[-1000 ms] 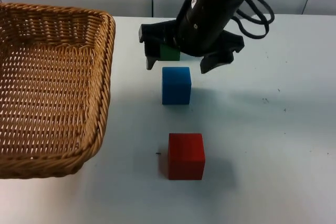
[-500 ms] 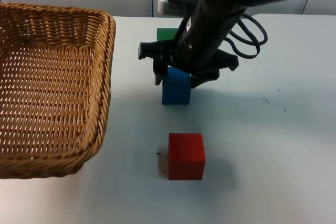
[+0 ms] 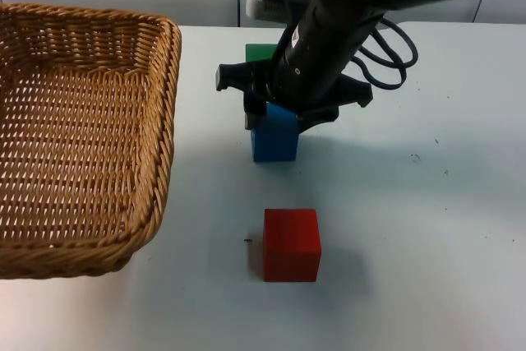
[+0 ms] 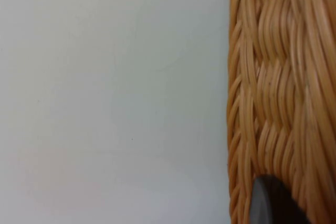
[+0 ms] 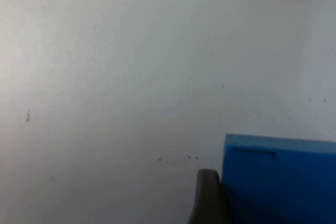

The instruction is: Pick up the basket with the left hand and place the blue cube into the basket with the right hand.

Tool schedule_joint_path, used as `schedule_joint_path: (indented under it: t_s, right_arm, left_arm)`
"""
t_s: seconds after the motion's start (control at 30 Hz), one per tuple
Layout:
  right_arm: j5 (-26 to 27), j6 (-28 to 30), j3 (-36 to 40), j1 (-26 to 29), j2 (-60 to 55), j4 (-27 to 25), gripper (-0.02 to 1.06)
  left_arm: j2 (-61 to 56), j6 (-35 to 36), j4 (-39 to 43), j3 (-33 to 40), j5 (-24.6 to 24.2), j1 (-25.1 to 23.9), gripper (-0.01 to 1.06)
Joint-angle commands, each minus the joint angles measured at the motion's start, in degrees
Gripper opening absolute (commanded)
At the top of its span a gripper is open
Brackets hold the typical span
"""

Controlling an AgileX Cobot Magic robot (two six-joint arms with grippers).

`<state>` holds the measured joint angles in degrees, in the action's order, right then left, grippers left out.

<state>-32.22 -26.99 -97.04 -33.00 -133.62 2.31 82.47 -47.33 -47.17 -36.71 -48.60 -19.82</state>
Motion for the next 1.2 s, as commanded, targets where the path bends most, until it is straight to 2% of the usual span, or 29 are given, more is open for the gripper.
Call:
schedule_joint_path:
  t_s: [0.0,0.13,0.2,0.33,0.6,0.77,0.87,1.17]
  right_arm:
    - [0.78,-0.09,-0.38,-0.13,0.3,1.05,0.0]
    - [-0.07,-0.09,-0.38,-0.13,1.76,3.09,0.0]
    - [-1.08,-0.2,-0.38,-0.13,4.75,5.62,0.0]
    - [-2.45,0.27,-0.38,-0.13,9.71,7.24,0.0]
    - [-2.96,7.04,-0.38,-2.54,21.95,7.95,0.0]
    - [-1.74,11.23,-0.38,-6.45,27.04,7.95,0.0]
    - [1.3,13.93,-0.38,-11.24,28.06,7.95,0.0]
    - [7.35,13.93,-0.38,-17.68,25.18,7.66,0.0]
  left_arm:
    - [-0.69,-0.24,-1.98,0.08,-1.08,-0.06,0.0]
    - [-0.69,-0.24,-1.98,0.08,-1.08,-0.06,0.0]
    - [-0.69,-0.24,-1.98,0.08,-1.08,-0.06,0.0]
    - [-0.69,-0.24,-1.98,0.08,-1.08,-0.06,0.0]
    - [-0.69,-0.24,-2.1,0.08,-1.08,-0.06,0.0]
    - [-0.69,-0.24,-2.11,0.08,-0.97,-0.06,0.0]
    - [-0.69,-0.24,-2.47,0.08,-0.84,-0.06,0.0]
    - [-0.69,-0.24,-3.31,0.08,-0.84,-0.06,0.0]
